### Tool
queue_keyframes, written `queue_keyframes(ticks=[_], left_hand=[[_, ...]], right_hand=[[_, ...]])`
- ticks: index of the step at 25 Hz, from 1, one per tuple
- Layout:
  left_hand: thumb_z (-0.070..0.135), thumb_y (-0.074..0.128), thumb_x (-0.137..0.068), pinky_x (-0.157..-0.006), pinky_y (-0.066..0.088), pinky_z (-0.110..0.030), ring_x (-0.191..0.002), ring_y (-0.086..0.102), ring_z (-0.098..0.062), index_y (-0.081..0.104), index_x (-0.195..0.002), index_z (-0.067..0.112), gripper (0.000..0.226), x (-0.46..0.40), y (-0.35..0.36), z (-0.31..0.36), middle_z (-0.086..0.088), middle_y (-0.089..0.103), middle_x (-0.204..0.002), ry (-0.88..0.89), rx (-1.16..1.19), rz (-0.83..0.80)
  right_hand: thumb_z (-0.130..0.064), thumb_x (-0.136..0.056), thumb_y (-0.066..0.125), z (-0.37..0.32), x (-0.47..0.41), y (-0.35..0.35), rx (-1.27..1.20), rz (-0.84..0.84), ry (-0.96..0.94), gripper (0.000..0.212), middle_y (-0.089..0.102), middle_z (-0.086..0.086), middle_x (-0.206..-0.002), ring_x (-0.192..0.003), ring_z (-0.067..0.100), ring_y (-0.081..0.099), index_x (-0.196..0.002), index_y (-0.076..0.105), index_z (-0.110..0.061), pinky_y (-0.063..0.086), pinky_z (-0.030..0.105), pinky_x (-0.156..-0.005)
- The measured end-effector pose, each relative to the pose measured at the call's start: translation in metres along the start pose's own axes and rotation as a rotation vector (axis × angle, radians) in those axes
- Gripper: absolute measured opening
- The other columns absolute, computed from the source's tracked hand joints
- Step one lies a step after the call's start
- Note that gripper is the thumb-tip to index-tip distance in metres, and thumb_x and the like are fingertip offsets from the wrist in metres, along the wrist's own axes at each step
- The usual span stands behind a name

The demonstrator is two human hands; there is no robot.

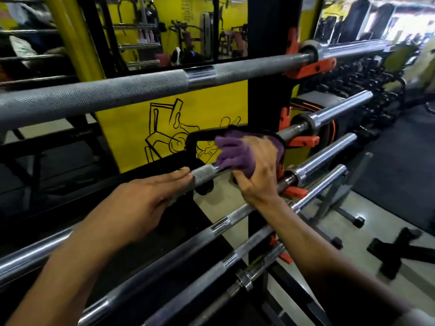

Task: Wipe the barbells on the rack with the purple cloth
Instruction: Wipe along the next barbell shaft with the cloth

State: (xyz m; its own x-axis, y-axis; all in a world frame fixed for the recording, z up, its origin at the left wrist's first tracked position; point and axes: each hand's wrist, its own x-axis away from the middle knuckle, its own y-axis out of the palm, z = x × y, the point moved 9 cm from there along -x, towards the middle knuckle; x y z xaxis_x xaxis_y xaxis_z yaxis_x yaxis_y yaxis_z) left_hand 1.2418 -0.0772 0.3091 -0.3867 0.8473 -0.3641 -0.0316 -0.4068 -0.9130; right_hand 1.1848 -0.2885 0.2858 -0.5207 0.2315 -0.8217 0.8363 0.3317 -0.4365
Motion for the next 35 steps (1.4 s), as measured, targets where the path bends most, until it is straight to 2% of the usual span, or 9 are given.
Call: queue_keyframes(ticks=[3,9,12,18,23,27,29,31,35], left_hand=[[0.014,0.068,-0.091,-0.1,0.053,-0.038,-0.132,0.048,-0.001,0.05,-0.143,0.04,0.061,-0.001,-0.002,-0.002,0.027,0.044,-0.147,0.017,0.037,0.029],[0.015,0.061,-0.096,-0.105,0.046,-0.032,-0.135,0.044,-0.002,0.048,-0.144,0.041,0.056,0.001,0.001,0.0,0.026,0.04,-0.149,-0.02,0.058,0.04],[0.015,0.059,-0.097,-0.106,0.047,-0.037,-0.138,0.043,-0.004,0.046,-0.145,0.04,0.056,-0.001,0.0,0.0,0.027,0.037,-0.15,-0.018,0.042,0.035],[0.017,0.056,-0.099,-0.107,0.047,-0.041,-0.139,0.04,-0.003,0.042,-0.146,0.044,0.056,-0.002,0.001,-0.002,0.031,0.032,-0.151,-0.026,0.04,-0.003],[0.02,0.055,-0.1,-0.108,0.046,-0.04,-0.141,0.039,-0.003,0.038,-0.147,0.048,0.058,-0.001,0.004,-0.003,0.032,0.029,-0.152,-0.042,0.019,-0.033],[0.02,0.058,-0.099,-0.105,0.049,-0.042,-0.138,0.043,-0.004,0.044,-0.146,0.044,0.054,-0.002,0.0,0.0,0.032,0.035,-0.15,-0.032,0.043,-0.01],[0.019,0.06,-0.097,-0.103,0.051,-0.043,-0.136,0.045,-0.005,0.045,-0.146,0.043,0.056,-0.002,-0.001,-0.001,0.03,0.036,-0.15,-0.031,0.042,0.002],[0.018,0.06,-0.096,-0.104,0.051,-0.041,-0.136,0.045,-0.003,0.044,-0.145,0.043,0.058,0.001,0.0,-0.002,0.029,0.038,-0.15,-0.034,0.046,0.004],[0.023,0.059,-0.094,-0.102,0.051,-0.04,-0.135,0.046,-0.003,0.037,-0.144,0.056,0.063,0.001,0.003,-0.006,0.037,0.036,-0.147,-0.045,0.054,-0.011]], right_hand=[[-0.03,-0.072,0.075,-0.015,0.001,0.007,0.09,-0.056,-0.236,0.047,0.067,0.009,-0.107,-0.105,0.026,0.06,-0.11,0.067,-0.003,0.038,0.049,-0.104],[-0.045,-0.092,0.052,0.116,-0.046,-0.045,0.306,0.055,0.277,0.045,0.065,0.019,-0.096,-0.095,0.038,0.059,-0.099,0.065,-0.003,0.042,0.045,-0.091],[-0.059,-0.088,0.044,0.122,-0.054,-0.039,0.319,0.041,0.477,0.058,0.067,0.015,-0.1,-0.101,0.035,0.057,-0.105,0.067,-0.008,0.038,0.044,-0.096],[-0.042,-0.083,0.055,0.027,-0.024,-0.008,0.162,-0.015,0.165,0.044,0.062,0.008,-0.093,-0.098,0.022,0.048,-0.1,0.066,-0.003,0.034,0.038,-0.091],[-0.062,-0.083,0.044,0.123,-0.045,-0.05,0.181,0.109,0.557,0.066,0.064,0.02,-0.099,-0.1,0.038,0.058,-0.102,0.068,-0.004,0.045,0.045,-0.093],[-0.064,-0.08,0.049,0.07,-0.011,-0.016,-0.124,0.163,0.648,0.07,0.056,0.016,-0.125,-0.123,0.033,0.051,-0.123,0.06,-0.01,0.043,0.047,-0.105],[-0.057,-0.084,0.057,0.029,0.02,0.0,-0.367,0.191,0.622,0.047,0.058,0.008,-0.129,-0.127,0.028,0.054,-0.126,0.059,-0.036,0.047,0.049,-0.106],[-0.053,-0.086,0.063,0.014,0.068,-0.004,-0.703,0.41,0.768,0.033,0.067,-0.005,-0.119,-0.115,0.013,0.064,-0.119,0.06,-0.049,0.052,0.042,-0.102],[-0.053,-0.096,0.054,0.055,0.136,0.021,-1.365,0.668,1.273,0.042,0.074,-0.004,-0.11,-0.102,0.016,0.071,-0.129,0.06,-0.027,0.057,0.036,-0.09]])
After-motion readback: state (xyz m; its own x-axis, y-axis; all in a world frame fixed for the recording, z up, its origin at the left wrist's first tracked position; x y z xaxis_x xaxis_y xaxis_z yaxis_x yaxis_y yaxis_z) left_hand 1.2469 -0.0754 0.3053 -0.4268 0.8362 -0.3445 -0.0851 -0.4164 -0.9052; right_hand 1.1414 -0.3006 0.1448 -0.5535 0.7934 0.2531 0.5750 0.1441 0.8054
